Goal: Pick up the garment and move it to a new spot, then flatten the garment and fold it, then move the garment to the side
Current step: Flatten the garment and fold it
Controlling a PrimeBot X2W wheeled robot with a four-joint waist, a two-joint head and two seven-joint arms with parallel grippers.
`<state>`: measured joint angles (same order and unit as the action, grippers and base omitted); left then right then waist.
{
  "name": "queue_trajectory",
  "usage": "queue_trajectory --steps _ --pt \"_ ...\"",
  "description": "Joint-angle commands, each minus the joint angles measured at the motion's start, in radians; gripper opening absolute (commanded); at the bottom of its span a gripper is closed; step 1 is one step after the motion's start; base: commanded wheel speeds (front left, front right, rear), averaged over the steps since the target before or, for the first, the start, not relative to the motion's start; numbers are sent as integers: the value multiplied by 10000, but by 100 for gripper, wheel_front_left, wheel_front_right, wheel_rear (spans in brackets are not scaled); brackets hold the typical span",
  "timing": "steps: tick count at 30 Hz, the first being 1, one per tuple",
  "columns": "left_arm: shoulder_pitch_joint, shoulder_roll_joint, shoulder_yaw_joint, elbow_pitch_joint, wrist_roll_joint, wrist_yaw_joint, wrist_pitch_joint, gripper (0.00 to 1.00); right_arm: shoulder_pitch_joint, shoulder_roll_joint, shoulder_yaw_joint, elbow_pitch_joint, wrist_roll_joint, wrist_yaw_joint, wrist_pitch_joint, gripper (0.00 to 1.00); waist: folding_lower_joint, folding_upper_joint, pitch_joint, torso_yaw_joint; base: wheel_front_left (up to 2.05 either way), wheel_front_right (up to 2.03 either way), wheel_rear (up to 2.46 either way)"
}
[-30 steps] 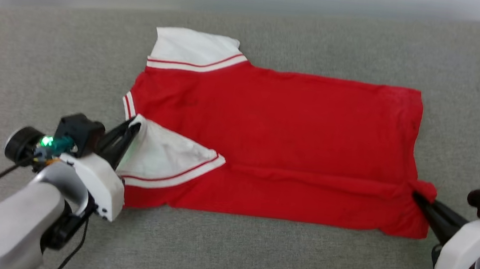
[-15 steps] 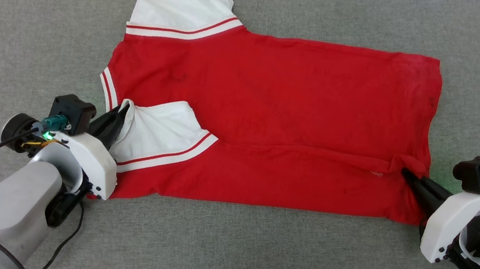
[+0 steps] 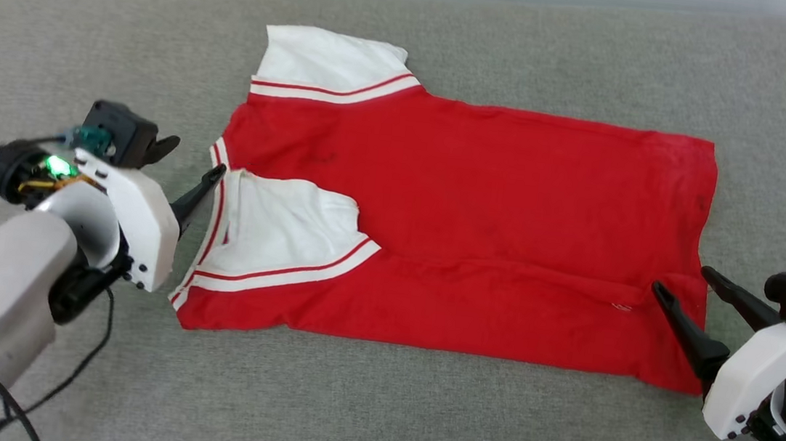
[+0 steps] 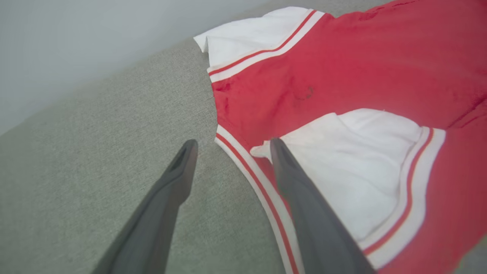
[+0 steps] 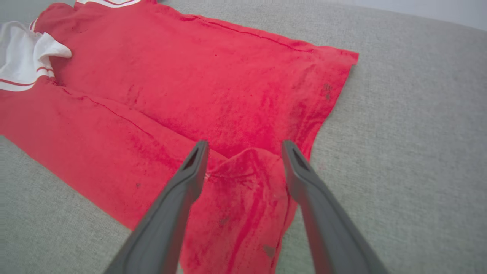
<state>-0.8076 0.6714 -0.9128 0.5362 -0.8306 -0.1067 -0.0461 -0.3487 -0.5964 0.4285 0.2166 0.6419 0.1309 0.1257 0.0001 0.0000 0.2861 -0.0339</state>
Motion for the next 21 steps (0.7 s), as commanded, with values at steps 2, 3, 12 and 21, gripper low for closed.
queue_trajectory --steps 2,3,12,21 --pt "-447 337 -186 -463 -156 -108 934 100 252 -23 -173 -248 -115 -3 102 100 -1 0 -240 184 0 0 0" --pt "-535 446 -278 -628 -286 -146 1386 100 319 -9 -231 -316 -171 -5 140 100 -1 0 -280 209 0 0 0" --pt "-1254 1424 -1191 -2406 -2071 -222 5695 100 530 305 -477 -811 -507 -3 568 100 -1 0 -321 171 0 0 0" --pt "-906 1771 -1907 -2394 -3183 -223 7898 100 185 556 -264 -986 -560 -3 968 100 -1 0 44 -290 0 0 0"
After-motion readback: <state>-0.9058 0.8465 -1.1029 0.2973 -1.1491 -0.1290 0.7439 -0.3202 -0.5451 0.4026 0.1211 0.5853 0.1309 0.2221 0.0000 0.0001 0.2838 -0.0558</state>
